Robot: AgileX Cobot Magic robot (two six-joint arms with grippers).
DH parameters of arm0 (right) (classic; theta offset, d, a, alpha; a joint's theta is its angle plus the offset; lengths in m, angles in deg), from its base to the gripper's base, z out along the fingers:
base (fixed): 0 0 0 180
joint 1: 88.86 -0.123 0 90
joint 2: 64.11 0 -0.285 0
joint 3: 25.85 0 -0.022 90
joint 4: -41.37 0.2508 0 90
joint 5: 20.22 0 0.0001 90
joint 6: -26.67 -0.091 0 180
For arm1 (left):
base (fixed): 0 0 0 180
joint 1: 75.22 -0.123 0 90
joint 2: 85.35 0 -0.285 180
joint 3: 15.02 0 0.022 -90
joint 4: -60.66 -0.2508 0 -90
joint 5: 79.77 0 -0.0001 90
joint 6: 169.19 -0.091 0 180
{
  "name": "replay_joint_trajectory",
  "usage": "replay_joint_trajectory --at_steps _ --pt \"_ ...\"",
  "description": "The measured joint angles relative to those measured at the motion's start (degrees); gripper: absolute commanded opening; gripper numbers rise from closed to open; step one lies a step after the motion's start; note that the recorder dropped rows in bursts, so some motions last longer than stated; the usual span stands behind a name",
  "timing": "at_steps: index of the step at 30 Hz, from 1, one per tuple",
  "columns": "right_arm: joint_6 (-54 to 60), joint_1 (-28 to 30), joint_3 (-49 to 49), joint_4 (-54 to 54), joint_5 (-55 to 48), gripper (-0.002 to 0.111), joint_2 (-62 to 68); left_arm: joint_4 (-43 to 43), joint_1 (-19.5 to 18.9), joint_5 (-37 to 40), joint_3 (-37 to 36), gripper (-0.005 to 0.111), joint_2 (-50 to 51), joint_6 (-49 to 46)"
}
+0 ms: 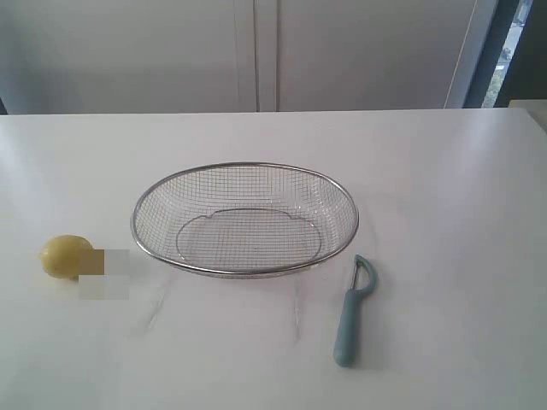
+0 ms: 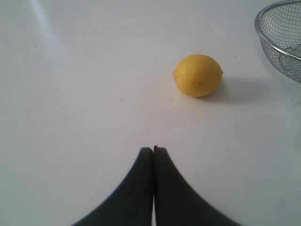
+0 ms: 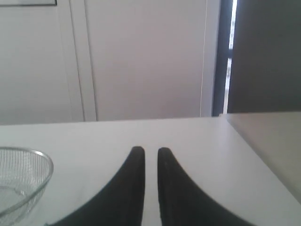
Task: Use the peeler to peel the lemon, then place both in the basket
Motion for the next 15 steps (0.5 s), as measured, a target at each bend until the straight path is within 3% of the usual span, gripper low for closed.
replay_joint_trajectory --at_steps 15 --pt "-0.09 0.00 0.00 0.00 10.72 0.011 0.00 0.00 0.00 0.00 0.00 0.000 0.00 0.00"
